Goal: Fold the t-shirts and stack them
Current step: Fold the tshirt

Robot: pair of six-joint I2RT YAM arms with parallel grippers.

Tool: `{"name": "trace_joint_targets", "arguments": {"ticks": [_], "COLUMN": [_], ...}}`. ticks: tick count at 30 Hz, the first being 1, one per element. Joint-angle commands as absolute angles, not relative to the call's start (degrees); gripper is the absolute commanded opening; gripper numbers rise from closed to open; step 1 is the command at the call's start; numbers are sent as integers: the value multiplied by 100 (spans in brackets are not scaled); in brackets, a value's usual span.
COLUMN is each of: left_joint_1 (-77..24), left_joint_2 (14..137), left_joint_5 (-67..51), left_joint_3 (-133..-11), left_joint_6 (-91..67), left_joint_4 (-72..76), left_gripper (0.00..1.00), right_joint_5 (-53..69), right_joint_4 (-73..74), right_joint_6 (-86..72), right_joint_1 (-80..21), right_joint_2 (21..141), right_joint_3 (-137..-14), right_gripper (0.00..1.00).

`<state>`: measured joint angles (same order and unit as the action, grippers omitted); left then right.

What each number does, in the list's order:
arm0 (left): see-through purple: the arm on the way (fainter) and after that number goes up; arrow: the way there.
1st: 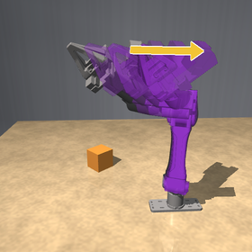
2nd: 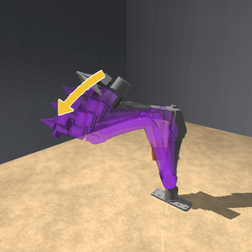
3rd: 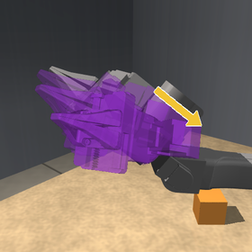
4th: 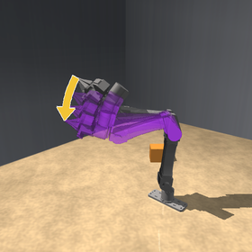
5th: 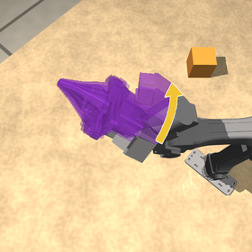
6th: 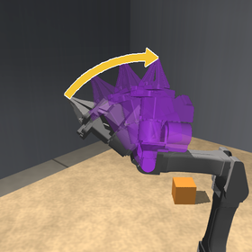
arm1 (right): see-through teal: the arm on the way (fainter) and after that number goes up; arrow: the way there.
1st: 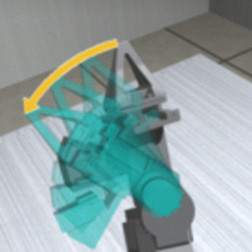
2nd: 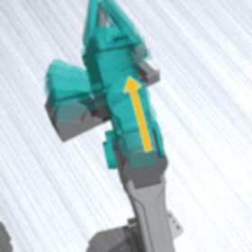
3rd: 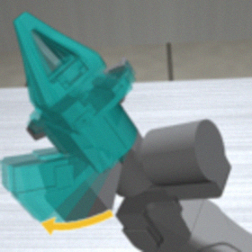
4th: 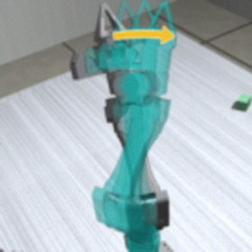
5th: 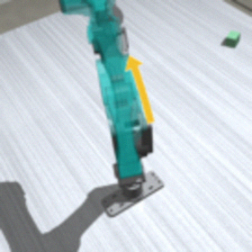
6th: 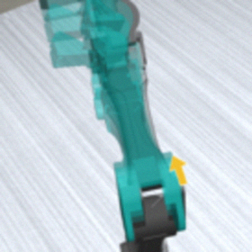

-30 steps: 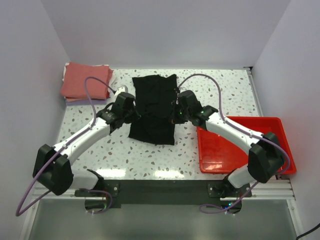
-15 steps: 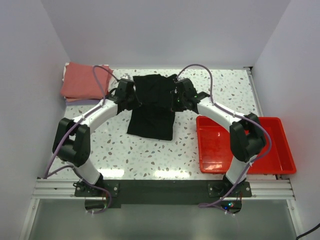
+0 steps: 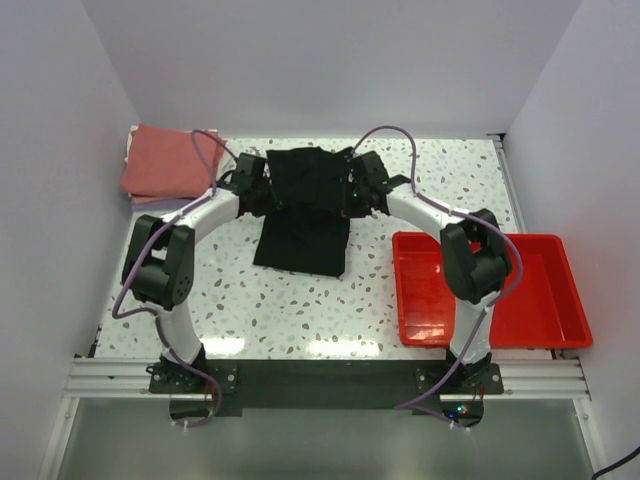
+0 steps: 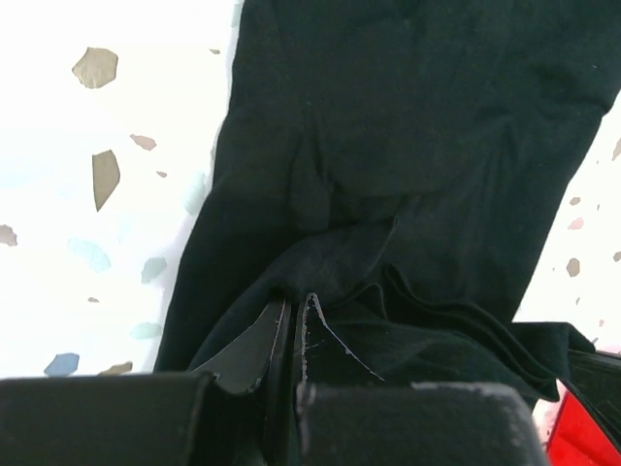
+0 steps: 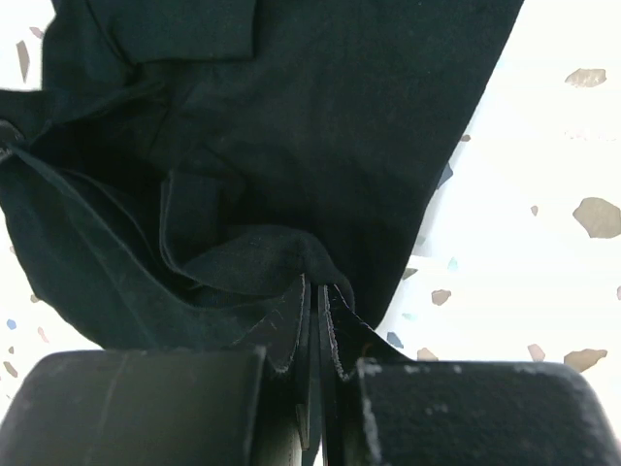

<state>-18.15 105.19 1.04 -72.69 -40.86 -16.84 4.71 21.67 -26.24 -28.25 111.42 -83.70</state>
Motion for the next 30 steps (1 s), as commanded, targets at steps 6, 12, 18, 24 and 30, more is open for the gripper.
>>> {"name": "trace_joint_targets", "arguments": {"ticks": [6, 12, 18, 24, 30], "left_joint_1": [-1644, -1617, -1617, -1626, -1626], "left_joint_2": [10907, 11004, 10627, 9925, 8521], "left_joint_5": [52, 299, 290, 88, 395], "left_joint_3": [-7769, -8042, -8025, -7252, -5733], "left_joint_6": [-3990, -3920, -3929, -4086, -4456], "left_joint_4": [-1441, -1634, -1767, -1643, -1582], "left_gripper": [0, 51, 100, 100, 100], "right_joint_5": [615, 571, 738, 1404, 2872], "right_joint_4": [2091, 2371, 2654, 2462, 1749], "right_joint_6": [-2434, -2382, -2241, -2276, -2303], "right_joint_1": [-2637, -2549, -2531, -2540, -2891], "right_joint_2": [11671, 11970, 11892, 11339, 10942], "right_joint_3": [-8982, -9499, -9791, -9205, -8613], "right_gripper": [2, 17, 77, 99, 99]}}
